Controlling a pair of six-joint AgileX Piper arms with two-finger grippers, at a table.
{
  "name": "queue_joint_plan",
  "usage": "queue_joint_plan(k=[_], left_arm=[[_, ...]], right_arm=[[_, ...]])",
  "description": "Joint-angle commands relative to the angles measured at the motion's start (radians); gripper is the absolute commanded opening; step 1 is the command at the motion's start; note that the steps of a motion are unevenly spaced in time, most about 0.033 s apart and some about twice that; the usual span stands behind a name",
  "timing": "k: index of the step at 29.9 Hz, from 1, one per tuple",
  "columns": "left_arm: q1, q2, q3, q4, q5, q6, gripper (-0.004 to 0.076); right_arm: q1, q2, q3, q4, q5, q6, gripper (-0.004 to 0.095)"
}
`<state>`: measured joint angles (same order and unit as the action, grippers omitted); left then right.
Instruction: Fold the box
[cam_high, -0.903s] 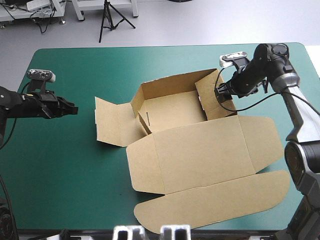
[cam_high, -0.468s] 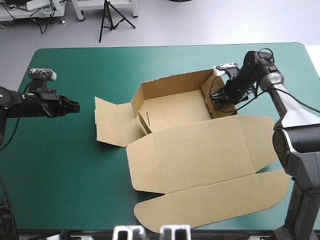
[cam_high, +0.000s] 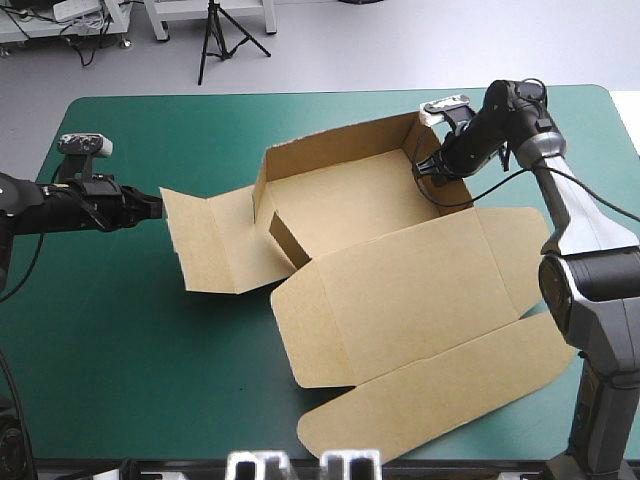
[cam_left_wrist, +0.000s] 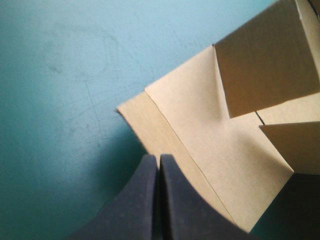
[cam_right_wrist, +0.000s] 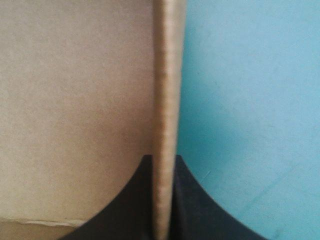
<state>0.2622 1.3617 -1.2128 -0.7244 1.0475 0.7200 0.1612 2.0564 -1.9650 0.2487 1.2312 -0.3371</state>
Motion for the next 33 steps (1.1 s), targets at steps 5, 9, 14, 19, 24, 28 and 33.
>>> queue_joint_plan(k=[5, 9, 14, 19, 24, 28, 33], left_arm=[[0.001, -0.035, -0.027, -0.072, -0.133, -0.028, 0.0012], [0.038, -0.035, -0.027, -0.085, -0.254, -0.058, 0.0012], [0.156, -0.029, -0.027, -0.127, -0.319, -0.080, 0.0012], [0.235, -0.006, -0.027, -0.143, -0.297, -0.083, 0.0012], [0.239, 0.017, -0.027, -0.349, -0.202, 0.030, 0.0010], [0.239, 0.055, -0.027, -0.631, -0.045, 0.195, 0.0014], [0.217, 0.120, -0.027, -0.814, 0.214, 0.261, 0.0036]], right_arm=[[-0.062, -0.197, -0.070, 0.101, 0.019, -0.016, -0.0019], [-0.142, -0.270, -0.070, 0.178, 0.019, -0.053, -0.0019], [-0.259, -0.330, -0.070, 0.283, 0.019, -0.082, -0.0019], [-0.323, -0.344, -0.070, 0.409, 0.019, -0.120, -0.0019], [-0.318, -0.344, -0.070, 0.453, 0.019, -0.140, -0.0019], [-0.313, -0.344, -0.070, 0.495, 0.019, -0.160, -0.0019], [-0.288, -0.344, -0.070, 0.508, 0.018, -0.161, -0.0019]])
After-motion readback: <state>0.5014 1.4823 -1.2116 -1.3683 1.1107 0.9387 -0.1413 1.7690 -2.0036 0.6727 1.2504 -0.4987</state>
